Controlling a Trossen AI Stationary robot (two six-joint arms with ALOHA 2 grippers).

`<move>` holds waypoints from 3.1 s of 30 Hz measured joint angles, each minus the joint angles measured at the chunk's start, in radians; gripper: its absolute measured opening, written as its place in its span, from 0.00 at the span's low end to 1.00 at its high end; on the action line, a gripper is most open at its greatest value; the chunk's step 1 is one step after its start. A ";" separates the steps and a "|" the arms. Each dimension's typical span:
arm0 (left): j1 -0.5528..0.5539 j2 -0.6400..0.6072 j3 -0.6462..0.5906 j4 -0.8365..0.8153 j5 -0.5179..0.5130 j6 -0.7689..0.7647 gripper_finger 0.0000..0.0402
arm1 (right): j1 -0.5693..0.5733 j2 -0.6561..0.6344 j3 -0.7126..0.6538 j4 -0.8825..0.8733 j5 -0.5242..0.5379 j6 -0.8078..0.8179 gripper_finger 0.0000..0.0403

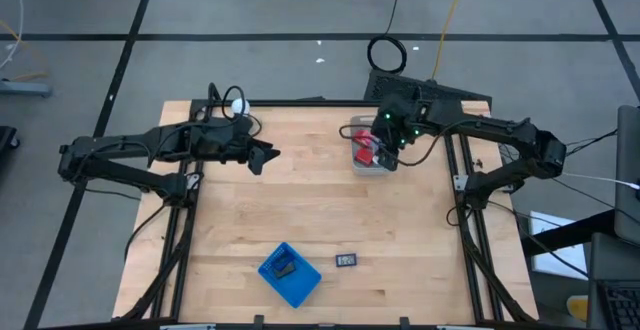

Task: Pick & Place Office items
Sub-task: Put the violet charger adapter into the gray bin, then put the blue digital timer into the blue bin

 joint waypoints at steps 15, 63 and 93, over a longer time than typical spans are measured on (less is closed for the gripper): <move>0.000 0.000 0.000 0.000 0.000 0.001 0.53 | -0.002 0.000 -0.171 0.212 0.069 0.042 0.32; 0.000 0.000 0.000 0.001 0.002 -0.024 0.53 | -0.006 0.000 -0.334 0.588 0.152 0.103 0.60; -0.035 0.047 0.002 0.266 0.273 0.152 0.53 | -0.006 -0.425 -0.334 0.591 0.155 0.342 0.60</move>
